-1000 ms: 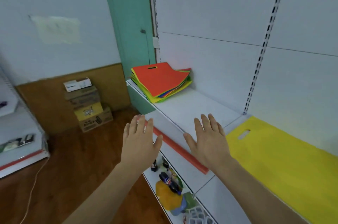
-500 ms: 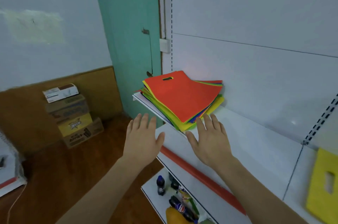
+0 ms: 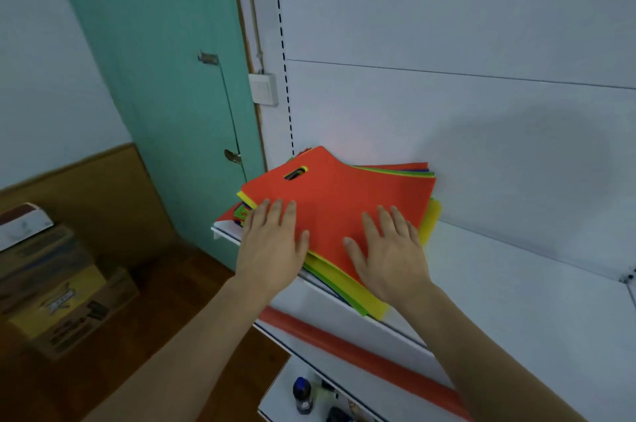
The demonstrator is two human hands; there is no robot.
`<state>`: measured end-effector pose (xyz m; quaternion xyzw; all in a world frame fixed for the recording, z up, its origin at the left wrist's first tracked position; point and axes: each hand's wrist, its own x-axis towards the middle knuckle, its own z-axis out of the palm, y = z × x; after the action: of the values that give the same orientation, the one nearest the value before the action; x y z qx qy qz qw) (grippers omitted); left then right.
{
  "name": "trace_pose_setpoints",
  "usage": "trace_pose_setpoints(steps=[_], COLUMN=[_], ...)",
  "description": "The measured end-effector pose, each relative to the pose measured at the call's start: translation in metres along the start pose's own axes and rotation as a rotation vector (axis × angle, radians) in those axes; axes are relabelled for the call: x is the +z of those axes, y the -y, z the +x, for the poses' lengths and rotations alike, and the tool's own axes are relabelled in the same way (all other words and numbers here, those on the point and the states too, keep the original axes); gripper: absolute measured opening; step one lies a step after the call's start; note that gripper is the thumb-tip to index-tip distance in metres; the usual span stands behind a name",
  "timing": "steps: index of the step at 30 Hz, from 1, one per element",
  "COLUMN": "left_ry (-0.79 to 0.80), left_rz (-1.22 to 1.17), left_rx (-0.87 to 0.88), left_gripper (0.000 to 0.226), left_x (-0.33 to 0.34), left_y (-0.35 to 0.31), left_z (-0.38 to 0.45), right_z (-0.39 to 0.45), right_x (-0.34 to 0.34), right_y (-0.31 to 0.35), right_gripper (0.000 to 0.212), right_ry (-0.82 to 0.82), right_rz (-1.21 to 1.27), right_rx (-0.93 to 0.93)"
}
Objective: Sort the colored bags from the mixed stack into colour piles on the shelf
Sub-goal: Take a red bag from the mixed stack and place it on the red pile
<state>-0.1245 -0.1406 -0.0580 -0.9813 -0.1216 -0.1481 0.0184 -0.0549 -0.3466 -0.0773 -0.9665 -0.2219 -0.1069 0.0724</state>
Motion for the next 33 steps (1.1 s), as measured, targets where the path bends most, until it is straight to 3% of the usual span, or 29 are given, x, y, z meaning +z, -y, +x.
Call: trace_pose_setpoints(steps=[5,11,16,18,24,30,33], left_ry=[-0.056,0.003,-0.020,-0.044,-0.007,-0.009,-0.026], left_rz=[0.082,0.178,0.095,0.037,-0.011,-0.110,-0.208], left_rx=[0.009,0.032,0.251,0.316,0.262,0.423,0.502], left_gripper=[0.072,0.082,0.055,0.054,0.062,0.053,0.060], left_x=[0.013,0.030,0.031,0.030,0.031,0.030,0.033], left_y=[0.026,0.039,0.035,0.036,0.045,0.034,0.034], left_z=[0.054,0.072,0.067,0.066,0.060,0.046,0.041], right_z=[0.041,0.046,0.030,0.023,0.000,-0.019,-0.026], right_x=[0.010,0.014,0.010,0.009,0.015,0.014,0.007], right_y=[0.001,0.001,0.023,0.035,0.049,0.062,0.052], right_gripper=[0.082,0.079,0.058,0.050,0.038,0.048,0.066], right_ry=[0.080,0.127,0.075,0.043,-0.110,-0.111,-0.062], right_rz=[-0.022,-0.049,-0.118,-0.152,-0.173,-0.199,-0.033], right_rx=[0.021,0.083,0.280,0.385,0.447,0.680,0.866])
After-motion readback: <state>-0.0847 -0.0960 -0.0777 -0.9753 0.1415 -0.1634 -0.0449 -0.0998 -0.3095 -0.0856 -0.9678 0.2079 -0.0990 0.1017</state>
